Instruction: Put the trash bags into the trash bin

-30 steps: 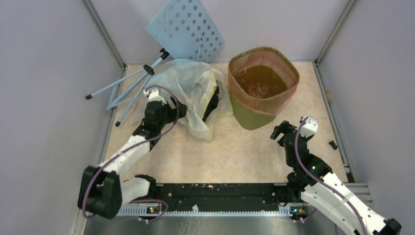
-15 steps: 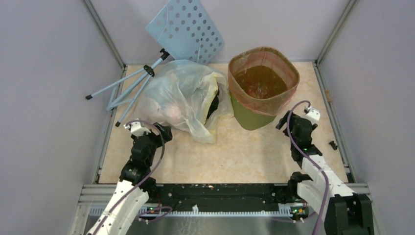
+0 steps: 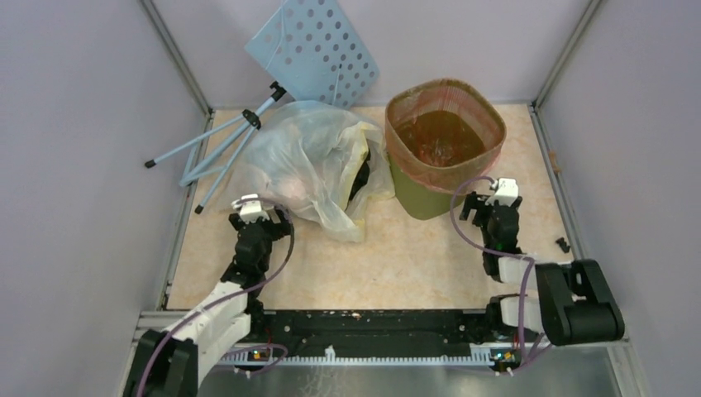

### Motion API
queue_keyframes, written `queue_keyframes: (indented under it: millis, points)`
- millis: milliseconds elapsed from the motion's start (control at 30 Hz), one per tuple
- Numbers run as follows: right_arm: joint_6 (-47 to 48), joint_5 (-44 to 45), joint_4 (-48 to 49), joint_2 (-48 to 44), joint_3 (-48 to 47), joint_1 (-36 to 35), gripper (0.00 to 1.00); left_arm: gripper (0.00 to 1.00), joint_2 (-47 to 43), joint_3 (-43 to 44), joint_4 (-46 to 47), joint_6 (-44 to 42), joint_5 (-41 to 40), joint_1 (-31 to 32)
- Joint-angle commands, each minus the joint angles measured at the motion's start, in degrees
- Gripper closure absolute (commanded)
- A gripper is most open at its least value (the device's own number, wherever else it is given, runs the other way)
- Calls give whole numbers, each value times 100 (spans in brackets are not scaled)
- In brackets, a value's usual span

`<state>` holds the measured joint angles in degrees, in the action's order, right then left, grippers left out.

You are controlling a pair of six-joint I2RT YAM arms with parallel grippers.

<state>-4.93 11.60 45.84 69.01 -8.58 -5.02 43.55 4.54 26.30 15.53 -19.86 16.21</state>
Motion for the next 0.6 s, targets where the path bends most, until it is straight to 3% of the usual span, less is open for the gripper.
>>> queue_keyframes:
  millis: [0,67,100,167,400,567]
  points:
    - [422,260,1978,995,-212,53,14,1,1206,702,1277,-1364,-57,-14]
    - [464,322,2898,1567,-51,39,20,1,1765,645,1719,-1672,-147,-23]
    - [453,330,2504,1404,-83,25,21,1,1975,492,2130,-1770,-106,-77]
    - [457,484,2745,1520,-84,31,12,1,2378,280,2917,-1892,311,-349]
    - [442,572,2662,1487,-106,-17,11,1,3191,683,3262,-1994,1936,-1275]
    - [434,568,2622,1475,-107,-21,10,1,3788,1152,3135,-2062,2784,-1420]
